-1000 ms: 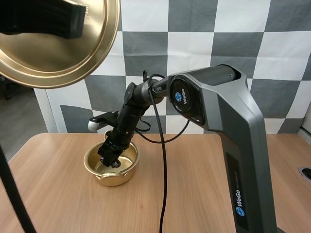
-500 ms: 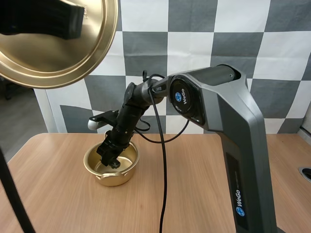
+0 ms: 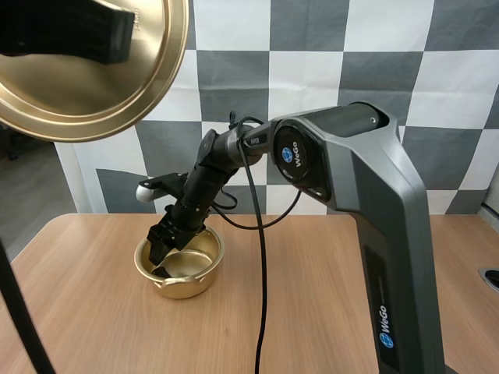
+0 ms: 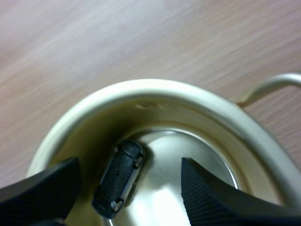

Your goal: Open the pot, put the car inside, and close it

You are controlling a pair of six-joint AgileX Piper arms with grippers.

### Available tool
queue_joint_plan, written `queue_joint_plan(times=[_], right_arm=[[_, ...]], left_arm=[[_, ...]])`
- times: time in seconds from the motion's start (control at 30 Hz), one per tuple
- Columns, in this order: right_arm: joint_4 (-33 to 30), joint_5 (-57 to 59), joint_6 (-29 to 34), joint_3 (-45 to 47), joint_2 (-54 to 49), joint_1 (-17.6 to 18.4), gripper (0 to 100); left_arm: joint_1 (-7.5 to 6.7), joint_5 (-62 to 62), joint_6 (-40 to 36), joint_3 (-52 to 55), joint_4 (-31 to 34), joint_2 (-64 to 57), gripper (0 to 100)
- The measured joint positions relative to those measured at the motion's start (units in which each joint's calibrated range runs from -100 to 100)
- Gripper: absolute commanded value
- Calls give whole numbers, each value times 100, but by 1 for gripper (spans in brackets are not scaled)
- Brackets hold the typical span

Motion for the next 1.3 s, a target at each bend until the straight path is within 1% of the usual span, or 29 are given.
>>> queue_joint_plan(times=[0.2, 0.37, 0.53, 0.73, 0.77, 0.8, 0.83, 0.97, 1.3], right_arm=[[-207, 89, -12, -100, -291, 0, 100], [-648, 433, 12, -235, -557, -8, 100], [-1124, 354, 69, -235, -1054, -114, 100], [-1168, 197, 262, -235, -1332, -228, 100], [-1168, 149, 338, -235, -1477, -270, 100], [-1069, 12, 541, -235, -2171, -586, 100], [-970, 14, 541, -235, -2537, -771, 100], [-944, 55, 541, -235, -3235, -1133, 100], [-956, 79, 541, -235, -3862, -1388, 100]], left_arm=[[0, 0, 0, 0, 0, 0, 0], [0, 0, 12, 0, 5, 0, 0], [0, 0, 52, 0, 176, 0, 0], [0, 0, 52, 0, 251, 54, 0], [0, 0, 52, 0, 282, 83, 0], [0, 0, 52, 0, 280, 305, 0], [0, 0, 52, 13, 280, 401, 0], [0, 0, 52, 329, 244, 945, 0], [0, 0, 52, 565, 228, 1212, 0]])
